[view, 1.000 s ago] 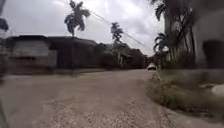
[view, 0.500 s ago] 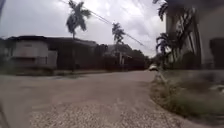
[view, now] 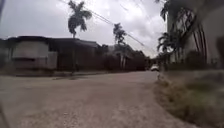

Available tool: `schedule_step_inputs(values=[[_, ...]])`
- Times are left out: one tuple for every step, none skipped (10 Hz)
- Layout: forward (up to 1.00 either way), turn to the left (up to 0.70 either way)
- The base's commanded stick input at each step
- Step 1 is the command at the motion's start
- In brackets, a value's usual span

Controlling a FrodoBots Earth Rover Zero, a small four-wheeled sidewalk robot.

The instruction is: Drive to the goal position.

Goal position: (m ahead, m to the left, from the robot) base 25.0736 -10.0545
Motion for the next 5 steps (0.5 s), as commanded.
schedule_step_inputs(values=[[0.50,0.00],[0.50,0.00],[0.50,0.00],[0.50,0.00],[0.50,0.00]])
